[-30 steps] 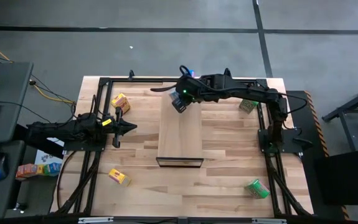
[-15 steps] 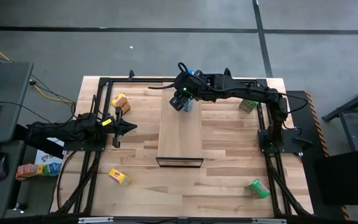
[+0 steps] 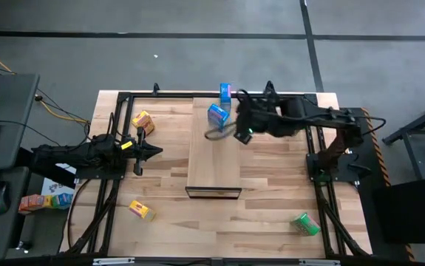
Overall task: Stack cereal on shelf
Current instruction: Put the blue cereal box on the shelf
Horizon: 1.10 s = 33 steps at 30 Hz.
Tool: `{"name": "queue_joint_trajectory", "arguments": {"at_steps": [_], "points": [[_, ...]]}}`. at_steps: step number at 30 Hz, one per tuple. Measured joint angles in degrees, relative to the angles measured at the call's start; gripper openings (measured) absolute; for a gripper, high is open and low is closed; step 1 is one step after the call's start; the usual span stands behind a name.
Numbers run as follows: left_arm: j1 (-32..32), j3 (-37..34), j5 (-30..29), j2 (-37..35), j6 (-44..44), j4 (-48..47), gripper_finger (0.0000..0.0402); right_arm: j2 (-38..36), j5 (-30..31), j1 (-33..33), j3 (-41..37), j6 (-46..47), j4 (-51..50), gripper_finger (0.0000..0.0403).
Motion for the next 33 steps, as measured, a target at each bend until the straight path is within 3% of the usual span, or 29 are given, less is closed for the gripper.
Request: {"name": "queue_joint_trajectory", "arguments": {"at_steps": [3,8,16,20,26,33], "points": [[0.0,0.0,-0.01,-0.01,0.0,0.0,0.0003,-1.1,4.71,3.81,-0.02,6.8,-6.62,0.0124],[0.0,0.01,0.02,0.0,0.0,0.0,0.0003,-5.88,6.45,9.05,-7.47,8.71,-3.88,0.0081],[0.0,0.0,-0.01,0.0,0.0,0.0,0.0003,-20.26,7.19,10.46,-35.27,21.5,0.18,0.0004],[0.0,0.0,-0.01,0.01,0.0,0.0,0.0003,-28.56,2.08,10.08,-47.9,18.26,13.37,0.0004],[0.0,-0.01,-0.01,-0.01,0.0,0.0,0.0003,-39.49,-7.77,10.1,-65.89,4.98,42.99,0.0001],[0.0,0.0,0.0,-0.02,0.0,0.0,0.0003,-44.49,-18.07,8.14,-81.01,-8.53,72.21,0.0]]}}
